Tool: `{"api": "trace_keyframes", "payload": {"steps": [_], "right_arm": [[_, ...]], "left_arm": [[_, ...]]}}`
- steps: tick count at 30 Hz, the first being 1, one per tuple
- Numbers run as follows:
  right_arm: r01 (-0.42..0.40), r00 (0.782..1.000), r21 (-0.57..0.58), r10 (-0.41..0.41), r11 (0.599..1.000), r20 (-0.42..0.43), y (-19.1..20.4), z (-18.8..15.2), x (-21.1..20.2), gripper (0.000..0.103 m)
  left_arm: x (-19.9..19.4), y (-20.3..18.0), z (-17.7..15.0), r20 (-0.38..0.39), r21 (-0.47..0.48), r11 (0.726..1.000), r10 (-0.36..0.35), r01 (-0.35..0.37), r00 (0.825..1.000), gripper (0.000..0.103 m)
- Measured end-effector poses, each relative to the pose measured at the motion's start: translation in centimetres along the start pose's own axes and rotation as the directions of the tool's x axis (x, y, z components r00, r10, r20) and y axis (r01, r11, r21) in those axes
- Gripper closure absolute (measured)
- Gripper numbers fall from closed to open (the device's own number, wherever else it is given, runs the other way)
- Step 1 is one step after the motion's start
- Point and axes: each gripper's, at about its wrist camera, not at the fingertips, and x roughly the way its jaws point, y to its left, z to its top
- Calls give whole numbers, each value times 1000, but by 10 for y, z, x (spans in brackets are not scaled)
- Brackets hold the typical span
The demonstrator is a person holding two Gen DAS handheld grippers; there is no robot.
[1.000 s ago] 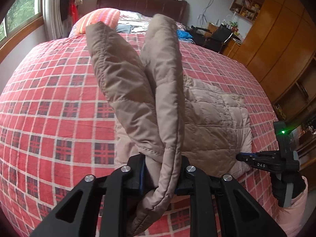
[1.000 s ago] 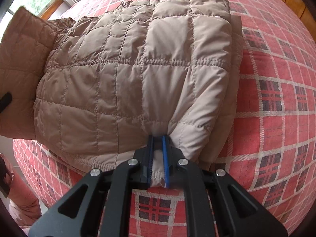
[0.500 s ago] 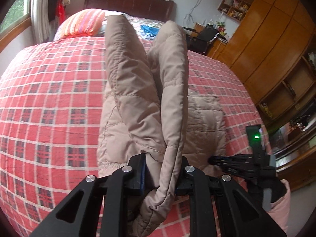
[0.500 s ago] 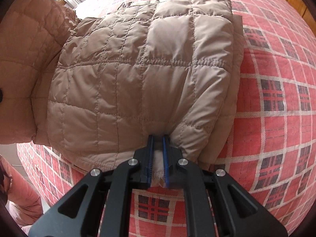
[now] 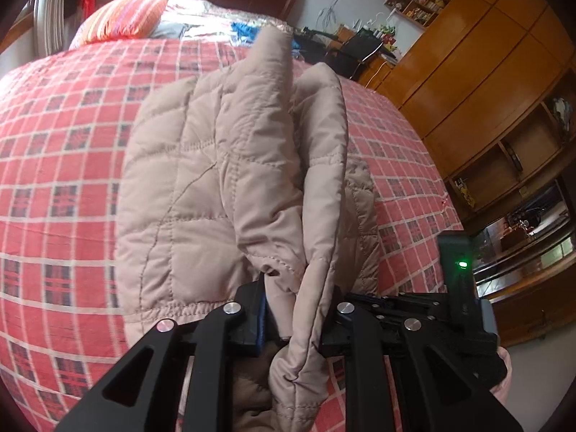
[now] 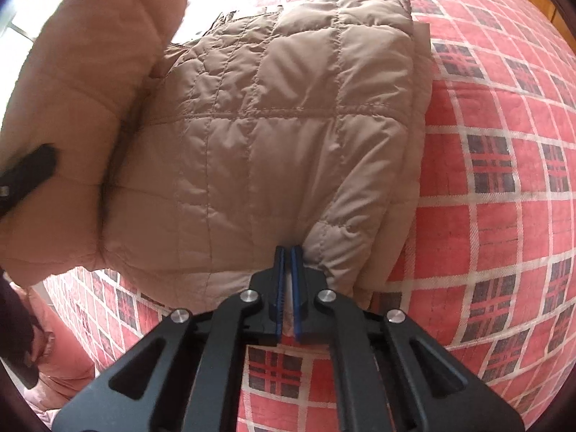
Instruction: Fold large clothes
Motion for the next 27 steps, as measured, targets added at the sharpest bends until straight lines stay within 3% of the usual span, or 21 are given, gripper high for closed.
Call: {"api": "trace_keyframes", "payload": {"steps": [7, 17, 20, 27], "right_arm": [[-13, 1000, -3, 13, 1000, 3, -10, -1, -1, 103], [-9, 1000, -1, 9, 1000, -2, -6, -3, 12, 103], [-14, 1000, 0, 14, 1000, -3, -6, -2, 13, 103], [-41, 999, 11, 41, 999, -4, -14, 2, 12, 103]], "left_arm": [[49, -3, -6, -48, -13, 1000, 10, -10, 999, 85], [73, -1, -16, -70, 1, 1000, 5, -5, 998, 85], [67, -9, -15, -71, 49, 999, -3, 6, 997, 75], [8, -16, -9, -21, 57, 989, -134, 135, 991, 60]]}}
